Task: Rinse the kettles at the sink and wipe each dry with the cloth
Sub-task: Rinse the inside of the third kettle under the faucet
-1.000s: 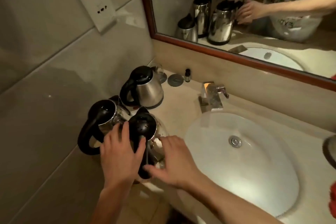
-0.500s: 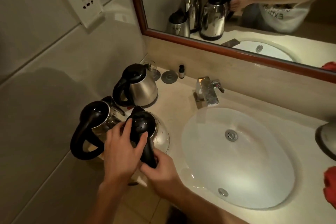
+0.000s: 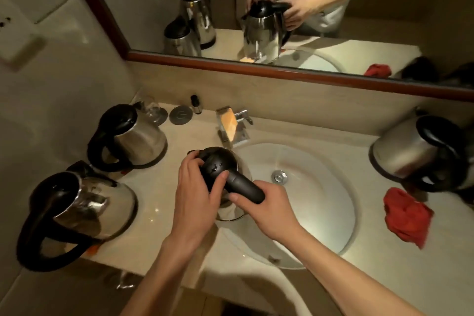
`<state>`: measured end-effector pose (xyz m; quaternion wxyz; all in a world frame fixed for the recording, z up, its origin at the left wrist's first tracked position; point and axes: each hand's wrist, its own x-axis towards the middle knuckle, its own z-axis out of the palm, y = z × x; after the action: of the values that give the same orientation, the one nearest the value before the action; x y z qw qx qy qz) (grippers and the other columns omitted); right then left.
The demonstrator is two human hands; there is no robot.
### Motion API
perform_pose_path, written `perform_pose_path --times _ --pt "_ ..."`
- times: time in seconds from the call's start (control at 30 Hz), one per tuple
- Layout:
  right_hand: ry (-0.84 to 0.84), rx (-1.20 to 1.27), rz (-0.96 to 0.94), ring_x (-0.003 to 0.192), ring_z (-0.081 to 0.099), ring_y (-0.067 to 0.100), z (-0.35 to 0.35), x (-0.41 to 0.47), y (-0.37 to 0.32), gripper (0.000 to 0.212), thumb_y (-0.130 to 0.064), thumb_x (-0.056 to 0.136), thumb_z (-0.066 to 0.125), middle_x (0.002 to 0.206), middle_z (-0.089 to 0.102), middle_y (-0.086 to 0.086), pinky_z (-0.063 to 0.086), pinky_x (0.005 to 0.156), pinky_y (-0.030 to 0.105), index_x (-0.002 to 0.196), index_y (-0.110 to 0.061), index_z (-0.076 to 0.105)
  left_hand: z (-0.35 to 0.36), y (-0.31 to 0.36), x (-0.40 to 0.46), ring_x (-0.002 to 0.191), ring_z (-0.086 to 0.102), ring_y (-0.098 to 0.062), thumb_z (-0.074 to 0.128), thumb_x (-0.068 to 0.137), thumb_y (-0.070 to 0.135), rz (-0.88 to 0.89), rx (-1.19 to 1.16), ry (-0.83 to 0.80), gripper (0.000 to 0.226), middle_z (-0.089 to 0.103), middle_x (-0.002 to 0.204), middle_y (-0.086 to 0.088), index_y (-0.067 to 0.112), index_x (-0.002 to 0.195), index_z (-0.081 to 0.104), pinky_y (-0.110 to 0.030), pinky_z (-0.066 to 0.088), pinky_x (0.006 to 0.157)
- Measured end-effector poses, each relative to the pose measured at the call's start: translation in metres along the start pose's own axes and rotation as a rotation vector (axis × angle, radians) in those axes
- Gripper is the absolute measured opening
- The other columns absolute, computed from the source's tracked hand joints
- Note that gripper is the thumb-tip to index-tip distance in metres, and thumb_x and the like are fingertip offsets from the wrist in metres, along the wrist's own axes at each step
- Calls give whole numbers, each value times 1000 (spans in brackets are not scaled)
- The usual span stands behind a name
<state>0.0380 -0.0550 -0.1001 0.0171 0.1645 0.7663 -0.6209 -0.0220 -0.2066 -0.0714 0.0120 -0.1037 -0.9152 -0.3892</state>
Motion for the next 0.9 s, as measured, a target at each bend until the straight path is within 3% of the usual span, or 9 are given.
perform_pose_path --times 0.1,0.2,0.37,0.5,0.67,0.8,0.9 --pt "119 -35 25 48 41 2 -33 -1 12 34 -31 81 88 49 50 -11 31 49 20 61 -25 62 33 22 5 134 39 -20 62 96 28 56 -55 -23 39 38 148 -5 9 126 46 -29 35 106" --pt "184 -12 57 45 42 5 -62 -1 24 35 -26 81 87 46 51 -9 32 48 23 59 -24 61 64 39 10 135 40 -23 64 94 27 117 -86 -41 35 41 146 -7 6 120 51 -31 36 108" --pt "249 4 103 47 43 14 -95 -1 42 41 -24 82 87 48 50 -4 33 50 30 54 -21 58 95 61 13 132 42 -25 73 88 23 267 -68 -21 34 44 143 -13 3 109 55 -10 25 100" --pt "272 28 134 48 43 15 -105 -3 56 41 -28 82 86 48 48 -3 33 51 32 59 -5 60 110 71 16 132 43 -25 75 85 21 416 -1 -27 29 48 141 -12 3 100 59 -20 32 104" --pt "304 72 161 45 42 9 -105 -3 67 53 -19 85 83 45 48 -7 33 49 21 42 -26 53 127 79 14 136 43 -29 78 82 11 625 75 -46 24 54 138 -17 -1 96 62 -37 45 107" --pt "305 138 175 44 40 5 -100 0 70 61 -15 90 78 42 45 -9 32 48 17 38 -28 48 137 81 19 135 47 -34 76 81 0 808 147 -75 18 58 134 -22 -5 92 64 -41 46 107" --pt "304 193 194 45 40 10 -96 6 72 58 -14 92 75 45 45 -7 31 50 22 43 -25 46 140 76 25 134 48 -34 76 82 -1 858 154 -83 17 59 133 -23 -6 95 66 -40 43 110"
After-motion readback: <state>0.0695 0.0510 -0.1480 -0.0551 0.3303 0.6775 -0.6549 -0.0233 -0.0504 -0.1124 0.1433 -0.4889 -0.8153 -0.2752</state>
